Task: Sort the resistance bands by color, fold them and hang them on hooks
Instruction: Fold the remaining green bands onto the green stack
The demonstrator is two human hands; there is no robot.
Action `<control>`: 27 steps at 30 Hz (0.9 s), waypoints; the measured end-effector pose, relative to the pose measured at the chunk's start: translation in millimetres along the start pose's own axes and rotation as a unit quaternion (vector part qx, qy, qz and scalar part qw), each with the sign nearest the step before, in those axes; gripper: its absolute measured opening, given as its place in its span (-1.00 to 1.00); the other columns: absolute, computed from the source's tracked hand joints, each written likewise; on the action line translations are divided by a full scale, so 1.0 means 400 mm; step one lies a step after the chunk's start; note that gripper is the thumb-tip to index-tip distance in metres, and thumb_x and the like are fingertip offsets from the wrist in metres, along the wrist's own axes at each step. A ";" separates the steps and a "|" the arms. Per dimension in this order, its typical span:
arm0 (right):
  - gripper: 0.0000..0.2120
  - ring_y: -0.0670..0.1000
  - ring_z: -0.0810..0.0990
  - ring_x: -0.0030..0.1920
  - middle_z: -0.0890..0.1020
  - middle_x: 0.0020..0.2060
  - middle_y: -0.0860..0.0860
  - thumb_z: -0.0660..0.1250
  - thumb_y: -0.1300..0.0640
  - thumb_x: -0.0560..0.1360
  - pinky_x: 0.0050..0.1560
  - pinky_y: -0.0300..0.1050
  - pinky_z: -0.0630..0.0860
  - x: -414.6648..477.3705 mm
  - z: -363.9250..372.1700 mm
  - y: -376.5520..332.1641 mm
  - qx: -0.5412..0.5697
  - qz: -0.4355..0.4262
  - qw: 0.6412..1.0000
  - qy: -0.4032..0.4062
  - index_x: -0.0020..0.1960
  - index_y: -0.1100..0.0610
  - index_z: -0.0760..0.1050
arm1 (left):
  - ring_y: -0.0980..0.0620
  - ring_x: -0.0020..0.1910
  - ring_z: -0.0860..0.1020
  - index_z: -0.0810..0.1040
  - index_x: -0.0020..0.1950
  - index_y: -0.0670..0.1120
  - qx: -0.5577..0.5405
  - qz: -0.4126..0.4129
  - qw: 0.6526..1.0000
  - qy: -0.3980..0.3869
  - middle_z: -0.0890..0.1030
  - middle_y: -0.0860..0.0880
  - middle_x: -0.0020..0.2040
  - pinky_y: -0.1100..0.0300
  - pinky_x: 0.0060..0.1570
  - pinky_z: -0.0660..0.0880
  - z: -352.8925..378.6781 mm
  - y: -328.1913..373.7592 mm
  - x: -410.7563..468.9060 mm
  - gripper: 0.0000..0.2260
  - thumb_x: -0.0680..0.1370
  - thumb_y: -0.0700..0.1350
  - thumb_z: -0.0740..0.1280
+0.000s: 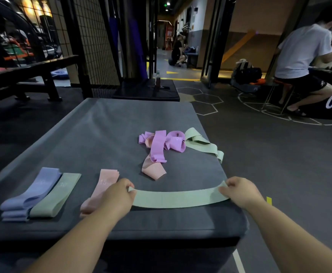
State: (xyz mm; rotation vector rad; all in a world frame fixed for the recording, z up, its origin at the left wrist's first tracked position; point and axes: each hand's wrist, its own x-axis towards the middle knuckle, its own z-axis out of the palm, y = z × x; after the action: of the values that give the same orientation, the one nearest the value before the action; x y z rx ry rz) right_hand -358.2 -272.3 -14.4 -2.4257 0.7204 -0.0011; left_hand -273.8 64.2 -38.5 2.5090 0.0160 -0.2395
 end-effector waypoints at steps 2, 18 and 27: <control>-0.85 0.02 0.55 -0.07 0.60 -0.10 -0.05 0.35 -0.04 0.45 -0.14 -0.11 0.46 -0.008 0.005 -0.002 -0.047 0.001 0.999 0.006 -0.02 -0.02 0.52 | -0.02 -0.17 0.56 0.42 0.00 0.26 0.036 -0.021 0.999 0.009 0.56 0.15 -0.17 0.05 -0.04 0.50 0.030 -0.047 0.044 -0.66 0.36 0.38 0.10; 0.00 -0.04 -0.26 0.57 -0.16 0.58 -0.12 -0.53 -0.46 0.21 0.50 0.02 -0.36 -0.116 0.169 -0.099 -0.297 -0.332 0.886 -0.129 0.59 -0.11 -0.19 | -0.05 -0.03 0.58 0.42 0.31 0.01 -0.006 -0.002 0.999 -0.044 0.55 -0.02 0.08 0.14 -0.03 0.50 -0.007 0.039 -0.019 -0.68 0.54 -0.11 0.22; -0.02 -0.08 -0.18 0.57 -0.05 0.58 -0.15 -0.49 -0.44 0.24 0.53 0.03 -0.31 -0.110 0.168 -0.104 -0.231 -0.311 0.910 -0.148 0.59 -0.14 -0.03 | 0.04 -0.36 0.58 0.46 0.14 -0.01 -0.323 -0.013 0.940 -0.106 0.54 -0.08 0.11 0.24 -0.37 0.48 0.006 0.083 -0.042 -0.81 0.57 -0.24 0.26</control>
State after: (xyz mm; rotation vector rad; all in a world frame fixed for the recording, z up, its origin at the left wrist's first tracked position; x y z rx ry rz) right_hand -364.2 -185.5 -39.4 -2.9103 -0.2410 0.3081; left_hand -288.5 36.7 -18.2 1.8198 0.0345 -0.4372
